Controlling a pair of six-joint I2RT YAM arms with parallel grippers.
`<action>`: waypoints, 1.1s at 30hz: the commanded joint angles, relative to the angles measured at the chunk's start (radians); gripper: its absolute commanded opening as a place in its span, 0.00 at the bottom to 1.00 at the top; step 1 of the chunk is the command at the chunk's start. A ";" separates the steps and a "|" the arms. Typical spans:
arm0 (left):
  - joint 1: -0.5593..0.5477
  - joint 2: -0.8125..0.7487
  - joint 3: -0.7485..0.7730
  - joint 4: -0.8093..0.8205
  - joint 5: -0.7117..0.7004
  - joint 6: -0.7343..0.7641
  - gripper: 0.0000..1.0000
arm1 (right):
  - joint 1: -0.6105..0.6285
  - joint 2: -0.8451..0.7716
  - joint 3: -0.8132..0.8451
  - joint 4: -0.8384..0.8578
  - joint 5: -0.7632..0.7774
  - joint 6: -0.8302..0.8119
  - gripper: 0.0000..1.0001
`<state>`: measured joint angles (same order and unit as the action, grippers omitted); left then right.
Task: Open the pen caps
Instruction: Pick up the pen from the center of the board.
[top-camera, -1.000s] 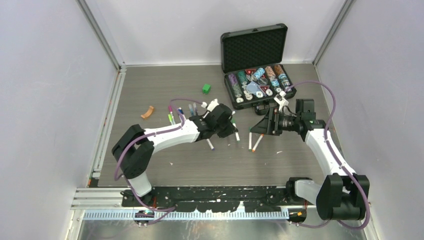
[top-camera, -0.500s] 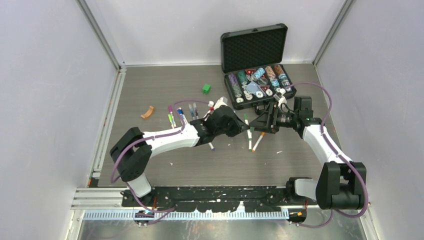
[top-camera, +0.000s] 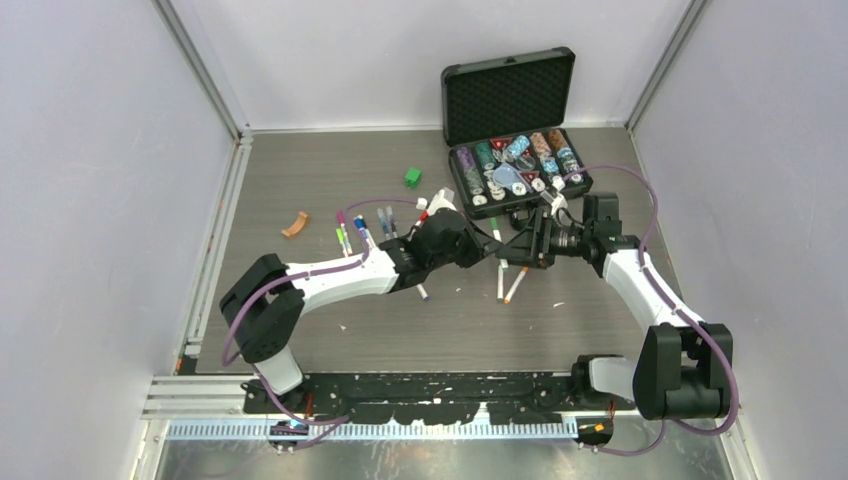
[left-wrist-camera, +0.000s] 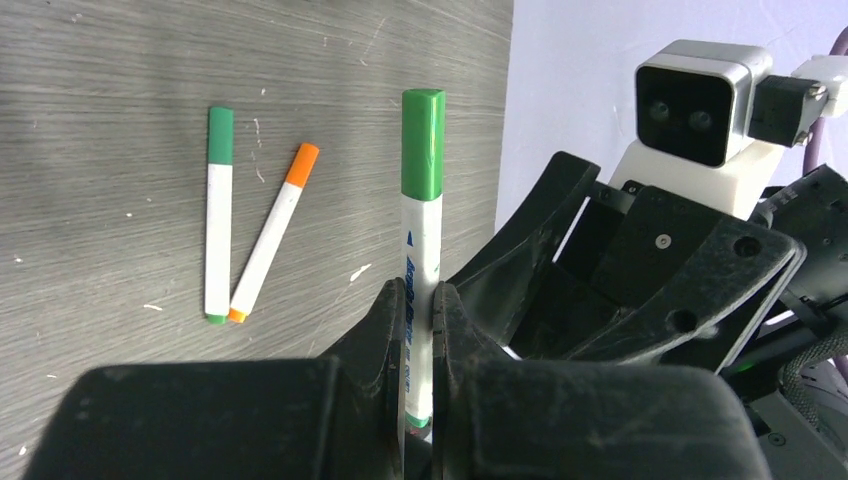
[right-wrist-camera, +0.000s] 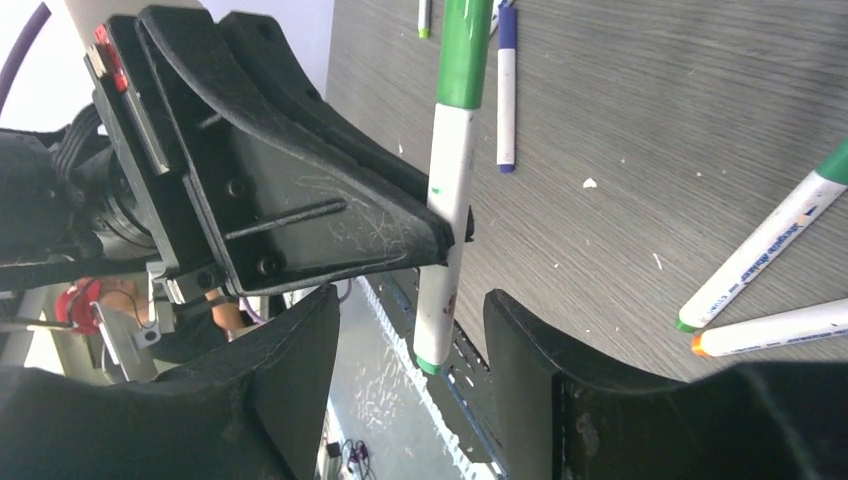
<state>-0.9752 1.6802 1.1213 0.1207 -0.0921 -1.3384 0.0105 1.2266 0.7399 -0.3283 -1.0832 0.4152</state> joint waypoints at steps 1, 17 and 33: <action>-0.004 -0.025 -0.008 0.095 -0.024 -0.018 0.00 | 0.030 0.005 -0.003 0.001 -0.005 -0.026 0.58; -0.019 -0.014 -0.046 0.193 -0.040 -0.027 0.00 | 0.042 0.022 0.022 -0.023 0.022 -0.038 0.45; -0.026 -0.039 -0.126 0.391 -0.015 0.074 0.53 | 0.042 -0.031 0.038 -0.065 0.027 -0.079 0.00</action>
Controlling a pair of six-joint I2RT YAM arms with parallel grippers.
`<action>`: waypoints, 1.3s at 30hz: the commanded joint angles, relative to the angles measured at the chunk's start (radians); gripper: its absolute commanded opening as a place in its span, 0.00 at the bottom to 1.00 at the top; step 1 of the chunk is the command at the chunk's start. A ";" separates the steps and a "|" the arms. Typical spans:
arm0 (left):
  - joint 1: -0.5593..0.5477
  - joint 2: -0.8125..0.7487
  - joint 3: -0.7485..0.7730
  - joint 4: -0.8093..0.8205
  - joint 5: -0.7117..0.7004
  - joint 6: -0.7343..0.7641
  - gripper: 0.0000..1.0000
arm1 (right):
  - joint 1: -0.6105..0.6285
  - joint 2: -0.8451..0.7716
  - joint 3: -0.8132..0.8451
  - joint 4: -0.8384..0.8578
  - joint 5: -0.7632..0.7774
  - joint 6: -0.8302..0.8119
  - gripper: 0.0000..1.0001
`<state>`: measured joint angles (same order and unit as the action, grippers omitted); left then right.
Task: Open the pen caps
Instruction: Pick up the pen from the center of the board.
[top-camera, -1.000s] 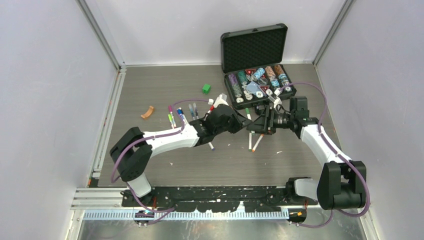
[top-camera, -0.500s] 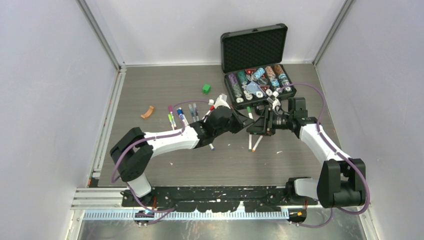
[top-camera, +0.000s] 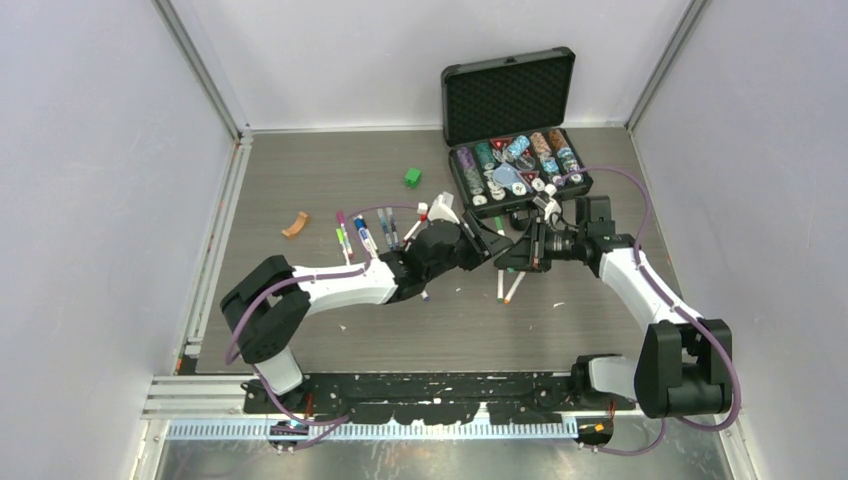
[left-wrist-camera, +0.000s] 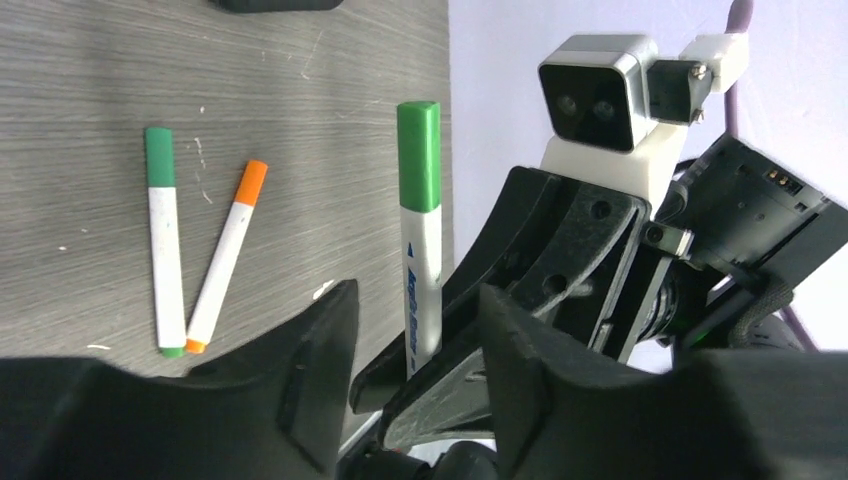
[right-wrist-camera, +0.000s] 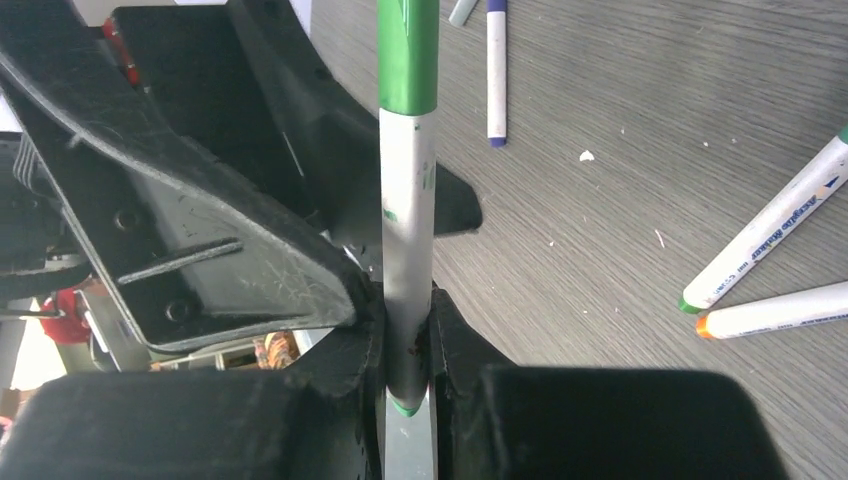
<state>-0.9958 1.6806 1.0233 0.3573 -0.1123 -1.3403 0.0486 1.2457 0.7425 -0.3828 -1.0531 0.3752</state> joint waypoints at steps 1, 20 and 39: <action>-0.007 -0.053 -0.032 0.159 0.008 0.105 0.64 | 0.004 -0.060 0.034 -0.011 -0.004 -0.043 0.00; 0.031 -0.430 -0.297 0.257 0.057 0.429 1.00 | 0.004 -0.166 0.175 -0.457 0.023 -0.639 0.01; 0.017 -0.417 -0.427 0.589 0.129 0.373 1.00 | -0.008 -0.222 0.242 -0.748 0.050 -0.995 0.01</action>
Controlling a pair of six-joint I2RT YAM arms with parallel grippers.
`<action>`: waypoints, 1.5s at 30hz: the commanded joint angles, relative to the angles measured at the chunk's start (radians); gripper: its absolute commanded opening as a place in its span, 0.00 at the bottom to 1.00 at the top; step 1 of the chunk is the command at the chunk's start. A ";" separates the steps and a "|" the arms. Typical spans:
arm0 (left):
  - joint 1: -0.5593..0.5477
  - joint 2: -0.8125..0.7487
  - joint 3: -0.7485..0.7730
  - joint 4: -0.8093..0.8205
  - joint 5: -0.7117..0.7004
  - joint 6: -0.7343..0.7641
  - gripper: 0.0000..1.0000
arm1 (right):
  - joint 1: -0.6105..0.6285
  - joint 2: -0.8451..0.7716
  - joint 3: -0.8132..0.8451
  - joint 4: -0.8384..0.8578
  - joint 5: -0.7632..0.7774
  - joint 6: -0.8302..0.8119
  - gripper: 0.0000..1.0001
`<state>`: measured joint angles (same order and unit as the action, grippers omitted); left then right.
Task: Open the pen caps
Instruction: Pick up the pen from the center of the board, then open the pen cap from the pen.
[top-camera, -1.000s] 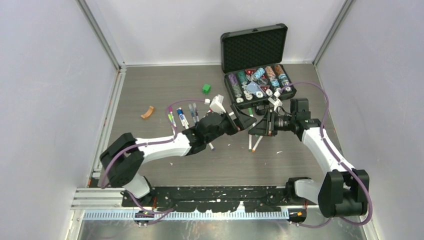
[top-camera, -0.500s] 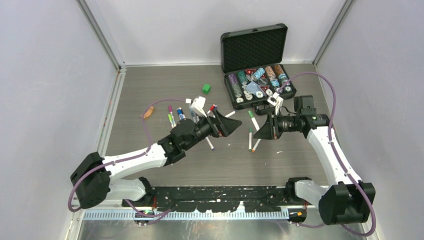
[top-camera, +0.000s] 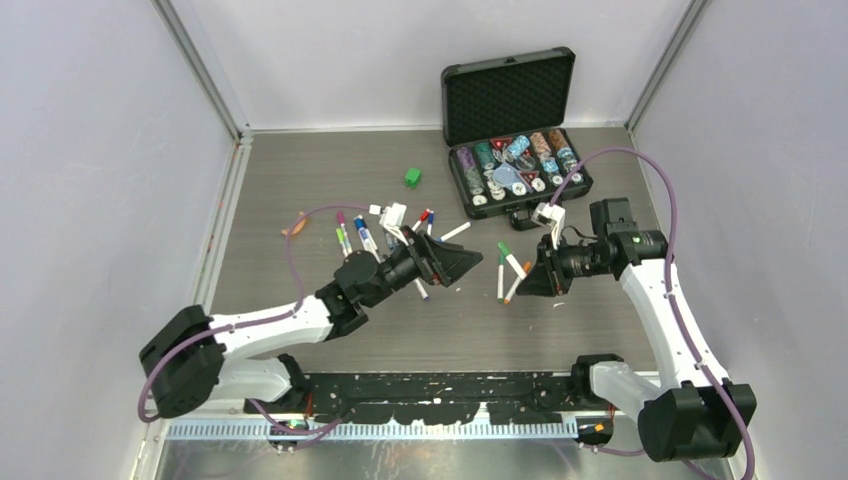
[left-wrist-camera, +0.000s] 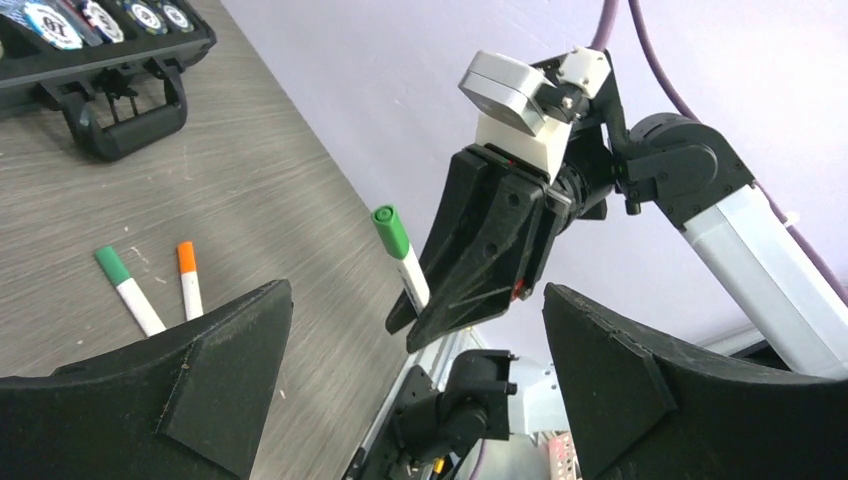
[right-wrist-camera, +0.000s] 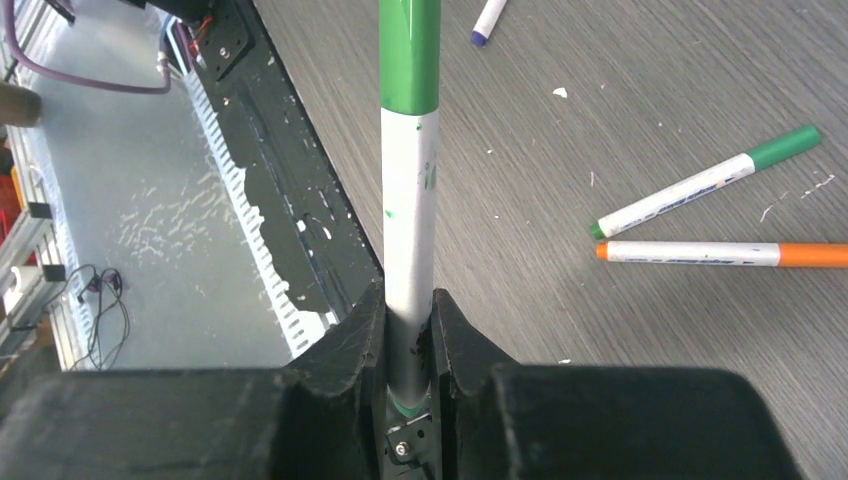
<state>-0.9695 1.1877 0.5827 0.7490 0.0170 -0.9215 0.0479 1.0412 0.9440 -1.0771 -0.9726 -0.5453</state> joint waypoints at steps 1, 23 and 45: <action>-0.016 0.103 0.025 0.216 -0.004 -0.050 0.99 | -0.007 -0.017 0.042 -0.059 -0.032 -0.080 0.01; -0.064 0.401 0.149 0.457 -0.061 -0.147 0.55 | -0.008 0.013 0.058 -0.086 -0.067 -0.087 0.01; -0.005 0.357 0.053 0.566 -0.191 -0.198 0.00 | -0.008 0.011 0.058 -0.078 -0.025 -0.073 0.00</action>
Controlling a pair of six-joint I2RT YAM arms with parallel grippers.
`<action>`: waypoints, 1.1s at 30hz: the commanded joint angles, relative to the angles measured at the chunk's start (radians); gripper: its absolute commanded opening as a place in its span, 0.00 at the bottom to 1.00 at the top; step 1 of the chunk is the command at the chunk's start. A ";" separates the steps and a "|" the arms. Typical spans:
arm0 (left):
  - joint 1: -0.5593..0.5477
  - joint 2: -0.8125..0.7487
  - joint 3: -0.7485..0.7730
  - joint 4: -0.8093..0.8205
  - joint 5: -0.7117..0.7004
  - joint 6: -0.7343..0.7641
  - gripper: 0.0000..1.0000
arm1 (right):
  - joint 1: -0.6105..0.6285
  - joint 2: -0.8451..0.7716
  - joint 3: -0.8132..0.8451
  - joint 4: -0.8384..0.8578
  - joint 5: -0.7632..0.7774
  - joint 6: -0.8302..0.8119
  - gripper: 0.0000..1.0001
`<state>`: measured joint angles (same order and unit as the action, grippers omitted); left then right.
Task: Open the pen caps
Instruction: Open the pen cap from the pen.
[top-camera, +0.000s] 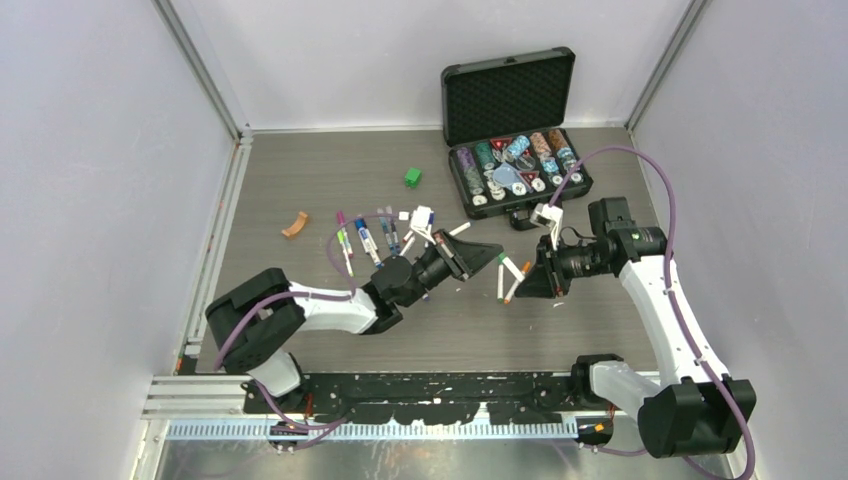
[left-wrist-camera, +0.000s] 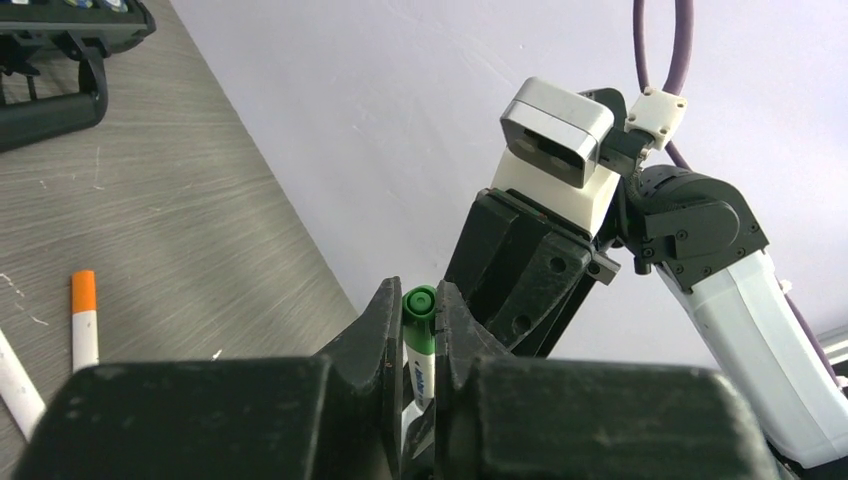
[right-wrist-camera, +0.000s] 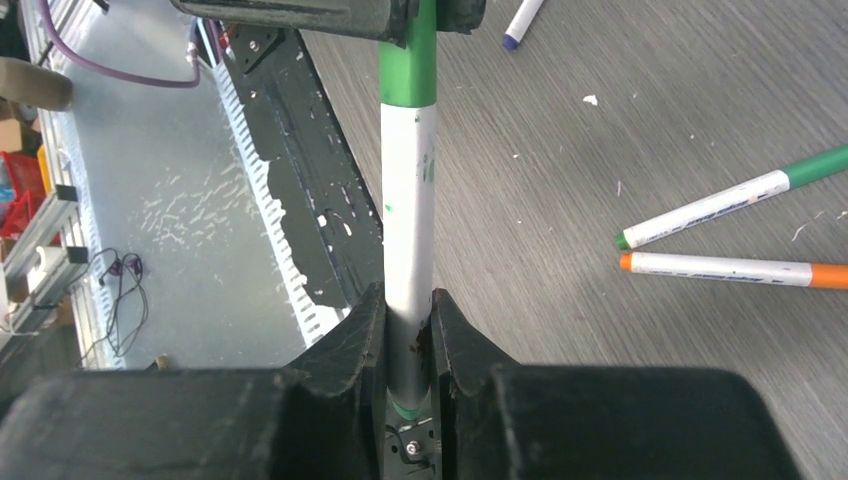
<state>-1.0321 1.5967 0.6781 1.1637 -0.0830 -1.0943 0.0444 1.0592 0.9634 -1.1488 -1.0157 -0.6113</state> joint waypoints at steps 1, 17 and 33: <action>0.082 -0.059 -0.052 0.160 -0.089 -0.047 0.00 | -0.005 -0.006 0.040 -0.010 0.021 -0.011 0.00; 0.276 -0.180 -0.023 0.020 0.000 -0.091 0.00 | -0.003 0.012 0.057 -0.065 0.022 -0.073 0.00; 0.384 -0.322 0.063 -0.230 -0.008 -0.052 0.00 | 0.016 0.001 0.052 -0.055 0.043 -0.070 0.00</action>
<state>-0.6479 1.3235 0.7143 0.9272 -0.0040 -1.1690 0.0589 1.0798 1.0130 -1.1568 -1.0065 -0.6647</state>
